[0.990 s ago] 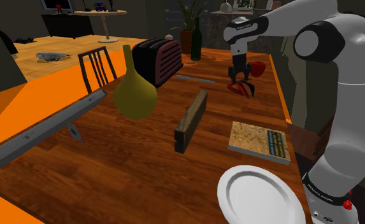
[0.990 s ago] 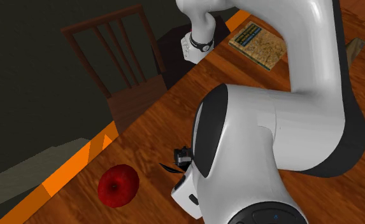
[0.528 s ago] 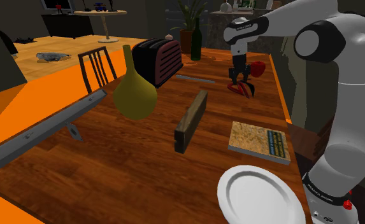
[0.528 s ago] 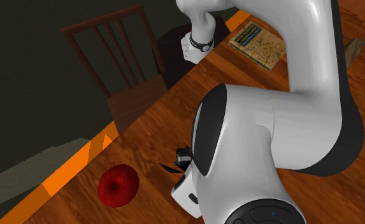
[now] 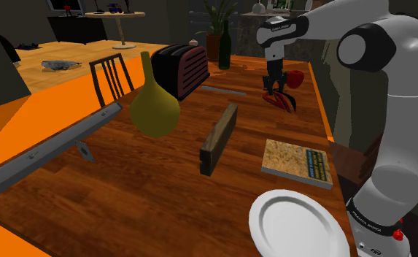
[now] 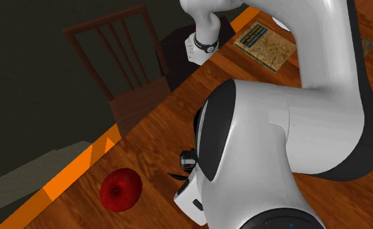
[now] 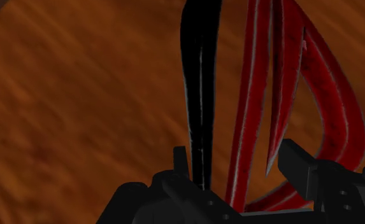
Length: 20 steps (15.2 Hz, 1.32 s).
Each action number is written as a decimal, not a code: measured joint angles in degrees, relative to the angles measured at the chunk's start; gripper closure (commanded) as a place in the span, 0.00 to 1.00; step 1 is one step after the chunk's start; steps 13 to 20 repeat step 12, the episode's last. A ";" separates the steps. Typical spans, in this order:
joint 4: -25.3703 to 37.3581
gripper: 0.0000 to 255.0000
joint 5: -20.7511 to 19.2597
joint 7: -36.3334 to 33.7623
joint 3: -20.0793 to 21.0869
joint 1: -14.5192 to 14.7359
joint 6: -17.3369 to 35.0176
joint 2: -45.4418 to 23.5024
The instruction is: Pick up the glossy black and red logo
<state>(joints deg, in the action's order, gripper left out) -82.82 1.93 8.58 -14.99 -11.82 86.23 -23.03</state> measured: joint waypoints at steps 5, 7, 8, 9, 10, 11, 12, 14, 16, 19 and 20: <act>3.16 1.00 -0.12 -0.01 -0.06 -0.02 -3.62 0.47; 5.61 1.00 -0.02 0.10 -0.08 -0.22 -5.48 -0.11; 6.30 1.00 -0.06 0.16 -0.11 -0.25 -6.28 -0.01; 7.15 1.00 -0.03 0.11 -0.10 -0.27 -7.01 -0.12; 7.70 1.00 -0.07 0.16 -0.13 -0.29 -7.73 0.05; 8.79 1.00 -0.04 0.30 -0.16 -0.43 -8.59 -0.16; 9.21 1.00 -0.03 0.26 -0.16 -0.42 -8.98 -0.19; 9.21 1.00 -0.03 0.26 -0.16 -0.42 -8.98 -0.19; 9.21 1.00 -0.03 0.26 -0.16 -0.42 -8.98 -0.19; 9.21 1.00 -0.03 0.26 -0.16 -0.42 -8.98 -0.19; 9.21 1.00 -0.03 0.26 -0.16 -0.42 -8.98 -0.19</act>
